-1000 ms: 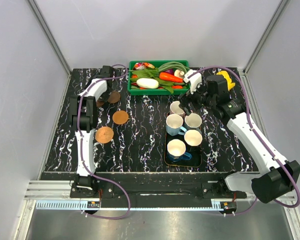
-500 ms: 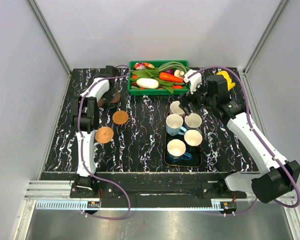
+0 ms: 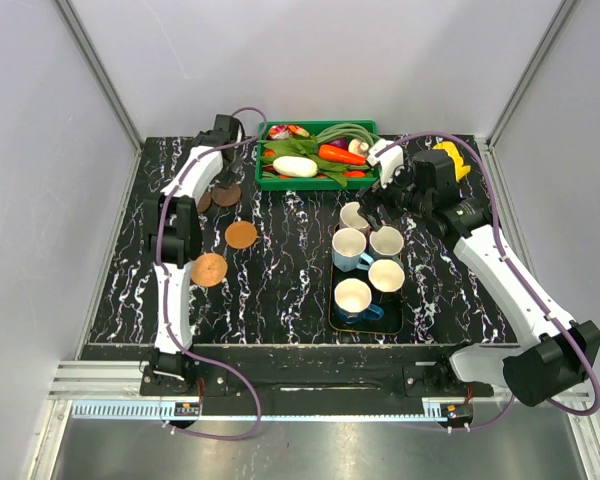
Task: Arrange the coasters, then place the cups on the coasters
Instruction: Move the coaster to the center of the board.
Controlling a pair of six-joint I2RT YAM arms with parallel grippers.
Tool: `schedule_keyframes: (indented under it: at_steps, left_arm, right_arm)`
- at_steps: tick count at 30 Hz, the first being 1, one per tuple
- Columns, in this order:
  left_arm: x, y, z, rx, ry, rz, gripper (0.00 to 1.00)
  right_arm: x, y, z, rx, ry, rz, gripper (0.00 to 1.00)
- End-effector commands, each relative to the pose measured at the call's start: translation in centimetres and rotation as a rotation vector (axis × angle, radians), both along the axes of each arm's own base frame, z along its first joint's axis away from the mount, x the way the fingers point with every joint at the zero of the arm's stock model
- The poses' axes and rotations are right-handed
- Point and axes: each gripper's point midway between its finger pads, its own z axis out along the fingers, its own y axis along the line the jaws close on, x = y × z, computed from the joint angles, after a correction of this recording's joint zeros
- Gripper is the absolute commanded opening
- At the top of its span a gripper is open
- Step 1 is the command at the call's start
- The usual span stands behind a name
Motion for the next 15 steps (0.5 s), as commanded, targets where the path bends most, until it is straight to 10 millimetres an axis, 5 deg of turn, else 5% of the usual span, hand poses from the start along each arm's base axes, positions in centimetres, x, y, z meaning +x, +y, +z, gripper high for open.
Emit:
schedule_keyframes:
  at_steps: [1, 7, 15]
  left_arm:
    - [0.1, -2.5, -1.7, -0.044, 0.022, -0.051, 0.99]
    - [-0.8, -4.7, -3.5, -0.067, 0.072, -0.108, 0.99]
    - [-1.4, -5.3, -5.0, -0.054, 0.111, -0.124, 0.99]
  right_arm:
    - [0.6, 0.2, 0.8, 0.014, -0.041, 0.01, 0.99]
    - [0.6, 0.2, 0.7, 0.01, -0.039, 0.008, 0.99]
    - [0.6, 0.1, 0.8, 0.009, -0.044, 0.005, 1.0]
